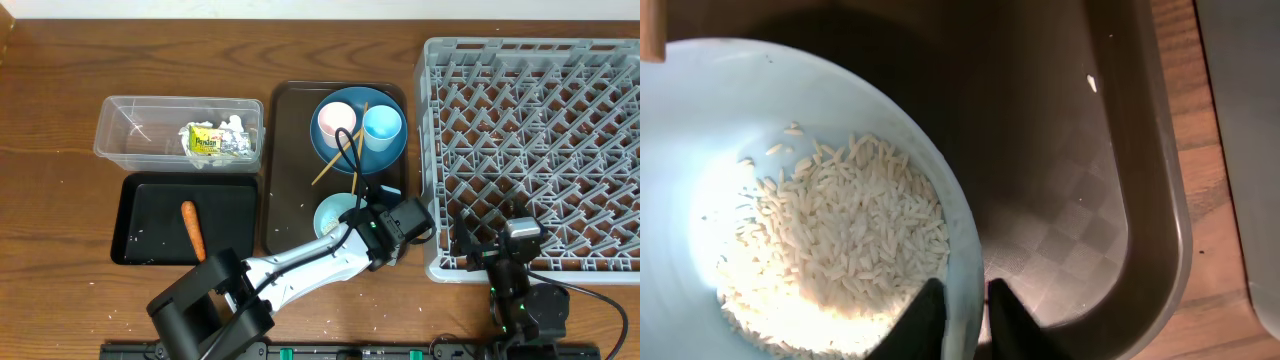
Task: Sort waste into correct bins and load items into the dishwasher rack
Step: 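Reach the left gripper to the light-blue rice bowl and grip its rim, then lift the bowl and carry it left over the black tray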
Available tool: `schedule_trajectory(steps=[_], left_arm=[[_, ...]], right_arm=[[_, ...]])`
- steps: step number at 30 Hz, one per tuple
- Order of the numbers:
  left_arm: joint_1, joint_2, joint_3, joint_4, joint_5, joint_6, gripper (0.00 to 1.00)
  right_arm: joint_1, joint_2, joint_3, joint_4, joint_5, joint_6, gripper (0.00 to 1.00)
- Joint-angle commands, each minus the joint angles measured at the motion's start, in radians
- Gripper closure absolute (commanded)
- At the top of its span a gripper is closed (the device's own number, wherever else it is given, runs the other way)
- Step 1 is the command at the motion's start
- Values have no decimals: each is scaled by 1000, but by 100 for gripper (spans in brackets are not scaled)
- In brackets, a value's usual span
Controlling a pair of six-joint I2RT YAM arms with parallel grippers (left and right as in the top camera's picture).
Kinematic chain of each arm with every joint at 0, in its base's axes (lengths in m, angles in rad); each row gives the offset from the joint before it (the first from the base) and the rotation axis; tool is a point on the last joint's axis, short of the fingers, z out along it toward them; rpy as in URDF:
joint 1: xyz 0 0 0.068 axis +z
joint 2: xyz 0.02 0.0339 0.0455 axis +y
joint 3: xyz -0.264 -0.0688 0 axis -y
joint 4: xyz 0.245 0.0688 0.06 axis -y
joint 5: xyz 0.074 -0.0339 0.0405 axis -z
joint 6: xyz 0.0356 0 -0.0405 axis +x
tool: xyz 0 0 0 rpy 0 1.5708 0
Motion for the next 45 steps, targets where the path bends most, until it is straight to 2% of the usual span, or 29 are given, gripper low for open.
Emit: schedule_trajectory(steps=[1, 14, 28, 36, 45], left_arm=[[0, 11, -4, -2, -22, 3, 86], [0, 8, -4, -45, -23, 7, 94], [8, -124, -3, -145, -23, 53, 94], [89, -275, -3, -282, -21, 61, 94], [260, -433, -3, -380, -18, 144, 94]], right_arm=[[2, -5, -2, -2, -8, 6, 1], [2, -5, -1, -2, -8, 6, 1], [2, -5, -1, -2, -8, 6, 1], [2, -5, -1, -2, -8, 6, 1], [2, -5, -2, -2, -8, 6, 1]])
